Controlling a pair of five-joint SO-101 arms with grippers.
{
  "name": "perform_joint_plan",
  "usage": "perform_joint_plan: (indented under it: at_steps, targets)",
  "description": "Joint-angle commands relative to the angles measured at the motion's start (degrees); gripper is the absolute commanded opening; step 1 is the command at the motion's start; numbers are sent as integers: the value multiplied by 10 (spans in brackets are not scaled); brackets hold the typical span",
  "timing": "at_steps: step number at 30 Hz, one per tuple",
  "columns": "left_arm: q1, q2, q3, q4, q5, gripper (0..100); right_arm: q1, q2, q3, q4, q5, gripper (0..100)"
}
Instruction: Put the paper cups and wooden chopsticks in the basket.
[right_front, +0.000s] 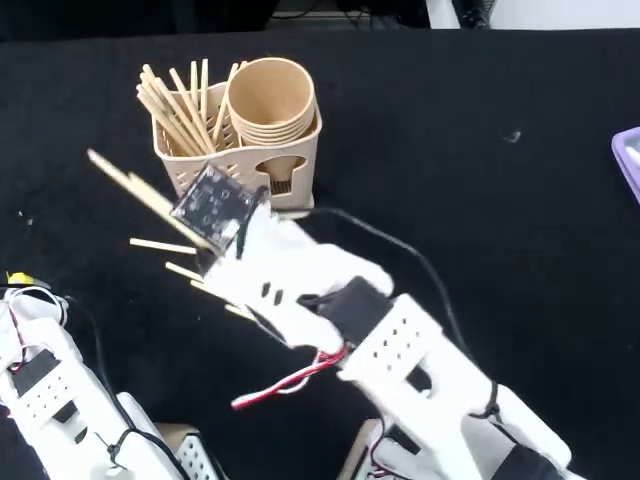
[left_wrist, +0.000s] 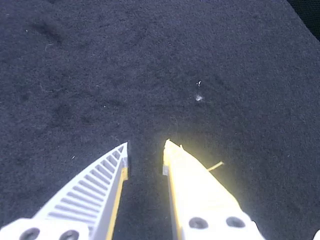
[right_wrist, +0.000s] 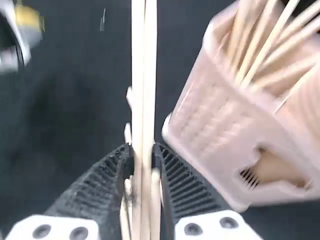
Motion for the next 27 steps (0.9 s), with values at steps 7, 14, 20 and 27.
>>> perform_joint_plan:
  at_steps: [7, 14, 20, 27]
  targets:
    - [5, -10, -7, -11, -6, 127, 21, -27, -81, -183, -25, 10]
    - [5, -10, -7, -11, -6, 127, 107, -8, -68, -417, -134, 11]
    - [5, -10, -7, -11, -6, 127, 141, 88, -73, -558, -159, 11]
    - [5, -10, -7, -11, -6, 127, 140, 215, -121, -589, -160, 12]
